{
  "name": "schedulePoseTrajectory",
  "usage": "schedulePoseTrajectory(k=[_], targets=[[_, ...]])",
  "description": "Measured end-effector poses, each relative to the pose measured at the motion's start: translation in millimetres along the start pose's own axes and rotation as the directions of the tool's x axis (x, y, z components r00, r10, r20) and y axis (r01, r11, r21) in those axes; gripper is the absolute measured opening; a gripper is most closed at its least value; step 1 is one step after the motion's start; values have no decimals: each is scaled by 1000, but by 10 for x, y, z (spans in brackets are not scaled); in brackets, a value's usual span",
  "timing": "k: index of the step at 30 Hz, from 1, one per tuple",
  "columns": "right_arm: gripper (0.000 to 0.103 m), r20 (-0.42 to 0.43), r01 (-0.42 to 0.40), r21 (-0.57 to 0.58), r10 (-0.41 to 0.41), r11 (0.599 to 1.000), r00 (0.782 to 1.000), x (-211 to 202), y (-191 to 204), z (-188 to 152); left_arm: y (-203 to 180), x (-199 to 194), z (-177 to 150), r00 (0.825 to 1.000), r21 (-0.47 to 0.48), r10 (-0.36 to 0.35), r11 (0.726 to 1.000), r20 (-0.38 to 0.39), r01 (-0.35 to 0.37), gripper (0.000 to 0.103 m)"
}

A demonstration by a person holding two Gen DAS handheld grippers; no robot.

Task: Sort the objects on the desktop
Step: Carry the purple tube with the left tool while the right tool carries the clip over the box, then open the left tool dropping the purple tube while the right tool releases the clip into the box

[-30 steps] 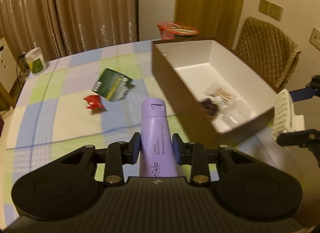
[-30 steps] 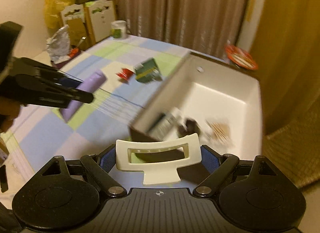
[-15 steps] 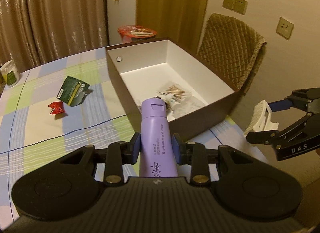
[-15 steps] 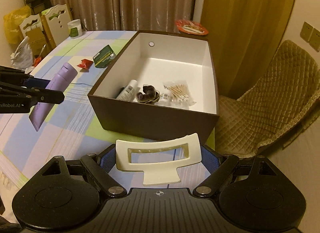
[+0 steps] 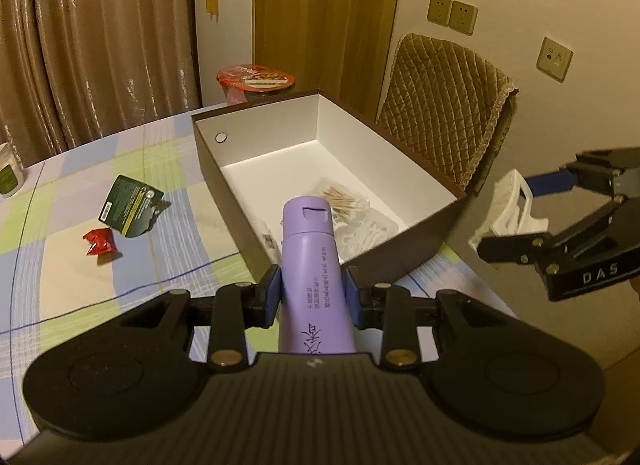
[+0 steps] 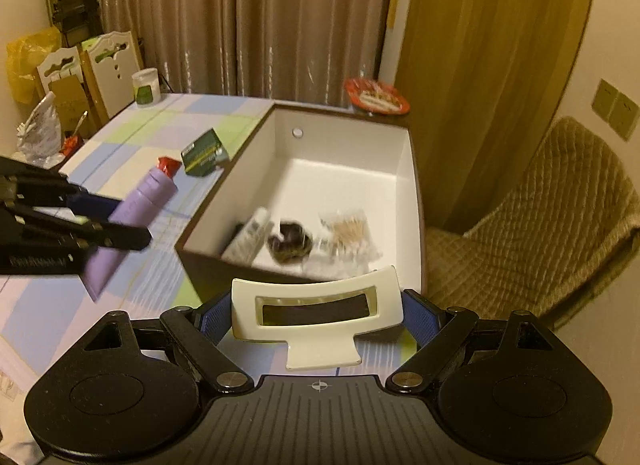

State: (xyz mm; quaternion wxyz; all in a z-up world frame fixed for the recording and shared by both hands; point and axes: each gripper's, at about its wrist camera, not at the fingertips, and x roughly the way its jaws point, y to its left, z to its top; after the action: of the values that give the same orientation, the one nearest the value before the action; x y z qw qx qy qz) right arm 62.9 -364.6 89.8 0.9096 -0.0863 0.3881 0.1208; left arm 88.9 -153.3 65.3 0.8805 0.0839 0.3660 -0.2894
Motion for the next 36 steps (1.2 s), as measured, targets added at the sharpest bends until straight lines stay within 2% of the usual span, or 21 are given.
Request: schedulePoseTrajectory(k=[12, 19, 27, 36], targets=[[86, -25, -102, -83, 100, 991, 995, 924, -576, 595, -13, 797, 561, 998, -33, 27, 999, -48, -29, 28], [86, -51, -173, -180, 166, 968, 985, 1410, -726, 827, 79, 1270, 865, 996, 4, 33, 999, -84, -33, 29], [86, -140, -230, -377, 191, 897, 972, 1905, -638, 843, 211, 1677, 1082, 991, 25, 25, 999, -129, -22, 29], [86, -228, -278, -405, 199, 871, 953, 2267, -670, 739, 231, 2041, 1176, 986, 35, 7, 999, -167, -2, 29]])
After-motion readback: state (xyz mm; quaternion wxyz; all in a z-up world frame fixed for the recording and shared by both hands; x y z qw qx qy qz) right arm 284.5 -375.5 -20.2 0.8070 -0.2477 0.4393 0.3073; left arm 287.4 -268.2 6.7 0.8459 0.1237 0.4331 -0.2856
